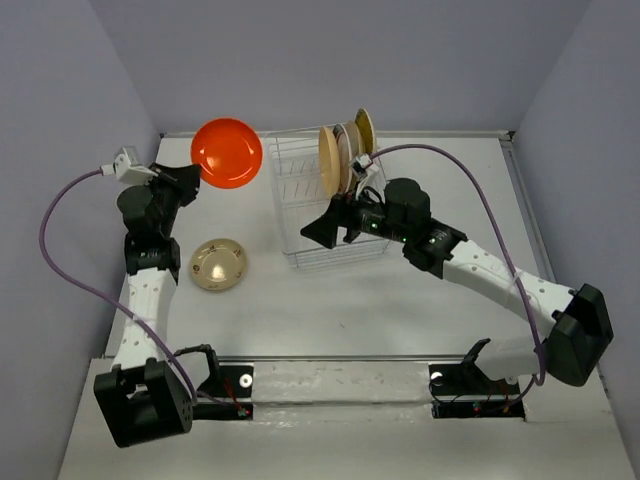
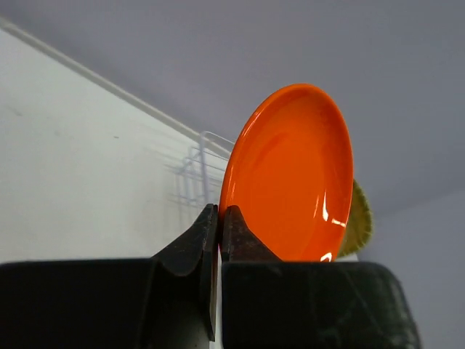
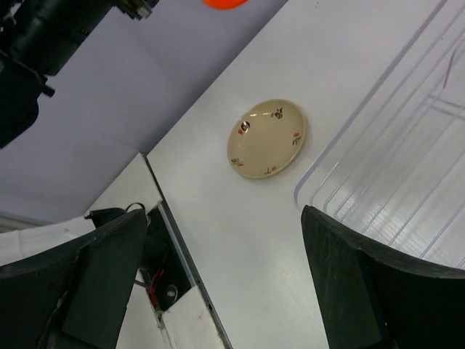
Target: Load the plates into the dish rack
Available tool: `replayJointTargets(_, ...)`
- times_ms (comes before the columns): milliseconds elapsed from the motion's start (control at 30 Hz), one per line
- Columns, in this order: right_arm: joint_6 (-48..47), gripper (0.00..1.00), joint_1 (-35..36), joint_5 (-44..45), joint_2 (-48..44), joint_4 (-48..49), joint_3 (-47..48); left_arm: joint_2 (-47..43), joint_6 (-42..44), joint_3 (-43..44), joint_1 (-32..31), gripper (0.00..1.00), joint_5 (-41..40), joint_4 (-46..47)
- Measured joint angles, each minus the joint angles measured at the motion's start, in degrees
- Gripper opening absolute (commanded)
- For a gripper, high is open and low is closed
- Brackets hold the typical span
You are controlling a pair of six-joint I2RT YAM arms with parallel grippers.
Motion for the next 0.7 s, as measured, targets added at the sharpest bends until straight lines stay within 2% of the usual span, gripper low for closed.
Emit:
replayJointTargets(133,-0.3,0.93,0.0,1.4,3.5,-2.8,6.3,-5.2,-2.3,-4.1,-2.8,0.06,6.4,2.1)
replayJointTargets(333,-0.2,0.93,0.0,2.5,8.1,-5.5,14.9,-10.2,-4.2,-12.5,-3.3,0.06,15.9,0.5)
replayJointTargets(600,-0.2,0.86,0.0,3.2,15.3,-8.4,20.1,-14.8,-4.1,-14.6,-5.1,0.06,25.2,0.6)
replayJointTargets(667,0.1,0.53,0.0,3.3,17.0,-9.5,20.3,-16.0,-3.8,-14.6,-5.1,0.06,26.8,1.2)
replayJointTargets(700,-0.1,0.23,0.0,3.3,17.6,-9.9,20.3,-16.4,-3.6,-14.6,-5.1,0.08,27.5,1.7)
